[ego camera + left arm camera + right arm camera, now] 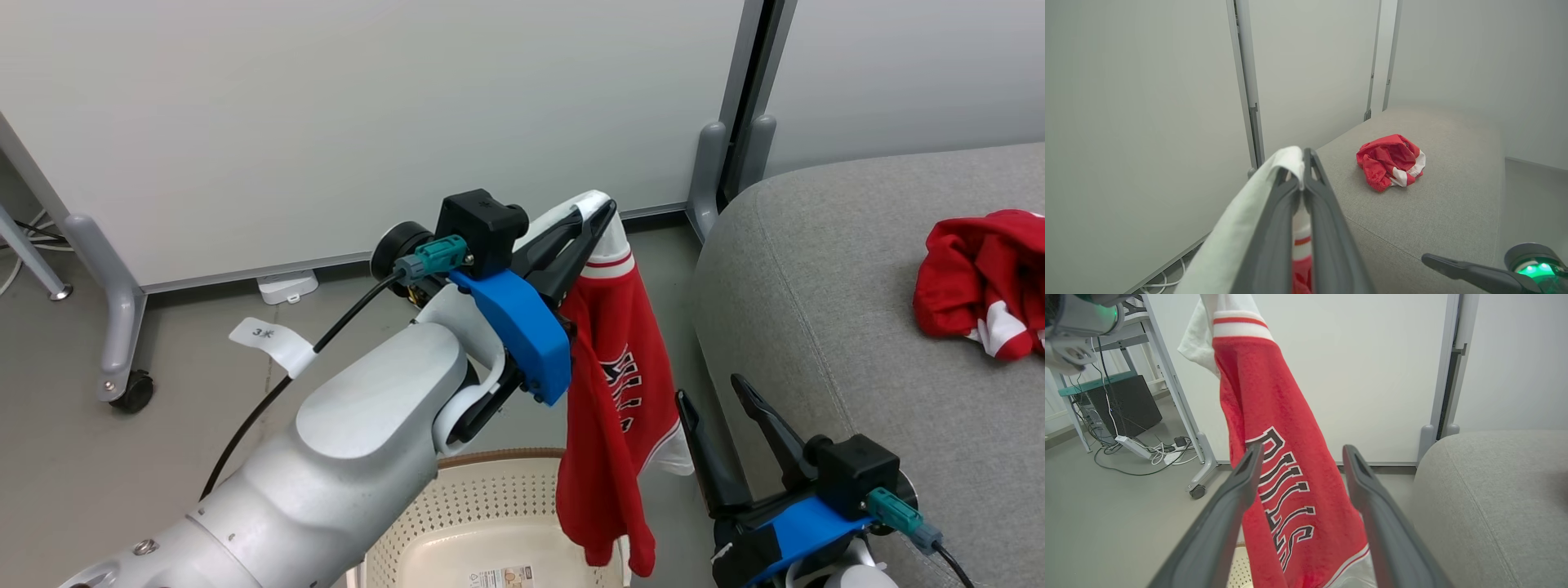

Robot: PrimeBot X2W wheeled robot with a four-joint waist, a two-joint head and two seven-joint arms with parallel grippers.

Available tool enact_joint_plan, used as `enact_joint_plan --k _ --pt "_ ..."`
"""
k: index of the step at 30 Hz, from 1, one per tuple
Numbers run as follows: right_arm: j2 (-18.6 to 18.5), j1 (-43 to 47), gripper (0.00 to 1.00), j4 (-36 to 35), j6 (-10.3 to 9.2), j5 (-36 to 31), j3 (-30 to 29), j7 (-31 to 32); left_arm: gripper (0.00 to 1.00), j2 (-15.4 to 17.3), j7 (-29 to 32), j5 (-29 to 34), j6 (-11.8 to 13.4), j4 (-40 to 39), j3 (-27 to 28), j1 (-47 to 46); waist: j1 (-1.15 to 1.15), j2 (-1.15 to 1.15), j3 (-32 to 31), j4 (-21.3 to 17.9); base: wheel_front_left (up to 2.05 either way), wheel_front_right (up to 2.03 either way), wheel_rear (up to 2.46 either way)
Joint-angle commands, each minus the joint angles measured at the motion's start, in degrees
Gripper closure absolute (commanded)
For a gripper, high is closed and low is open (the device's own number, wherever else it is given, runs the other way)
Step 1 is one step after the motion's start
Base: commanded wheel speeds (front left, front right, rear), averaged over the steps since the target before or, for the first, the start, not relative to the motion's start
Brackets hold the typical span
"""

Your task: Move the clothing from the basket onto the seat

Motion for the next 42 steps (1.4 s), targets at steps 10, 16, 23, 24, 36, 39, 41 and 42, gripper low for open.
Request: enact_joint_plan --k 10,16,23,24,36,39,41,42 --pt "-0.05 -3.23 0.0 1.66 0.03 0.12 4.47 1.9 1.0 -1.11 -0.49 -0.25 -0.48 0.7 -0.66 -0.83 0.0 -0.01 1.05 -0.3 0.0 0.0 0.0" --pt "-0.06 -9.03 0.0 7.43 0.03 -0.17 8.32 4.14 1.0 -1.81 -0.61 -0.23 -0.73 0.85 -0.83 -1.59 0.0 -0.01 1.9 0.02 0.0 0.0 0.0" --pt "-0.07 -16.05 0.0 17.19 0.03 -0.27 10.48 4.35 1.0 -2.72 -0.62 -0.22 -0.89 1.03 -1.41 -2.61 0.0 -0.01 2.37 0.93 0.0 0.0 0.0" --pt "-0.07 -16.91 0.0 18.57 0.03 -0.2 10.36 4.18 1.0 -2.89 -0.6 -0.21 -0.94 1.07 -1.53 -2.66 0.0 -0.01 2.39 1.03 0.0 0.0 0.0" --pt "-0.06 -25.3 0.0 32.6 0.03 5.62 14.79 1.47 1.0 -4.2 -0.63 -0.78 -1.62 1.31 -2.84 -2.73 0.0 -0.01 1.19 1.75 0.0 0.0 0.0" --pt "-0.06 -26.3 0.0 34.65 0.03 5.93 15.03 0.88 1.0 -4.44 -0.6 -0.96 -1.71 1.3 -3.15 -2.71 0.0 -0.01 0.93 1.95 0.0 0.0 0.0" --pt "-0.05 -27.06 0.0 36.31 0.03 6.87 15.41 0.41 1.0 -4.71 -0.59 -1.05 -1.82 1.3 -3.46 -2.71 0.0 -0.01 0.71 2.18 0.0 0.0 0.0" --pt "-0.05 -27.56 0.0 36.96 0.03 7.31 15.65 0.06 1.0 -4.84 -0.59 -1.09 -1.89 1.31 -3.62 -2.71 0.0 -0.01 0.62 2.29 0.0 0.0 0.0"
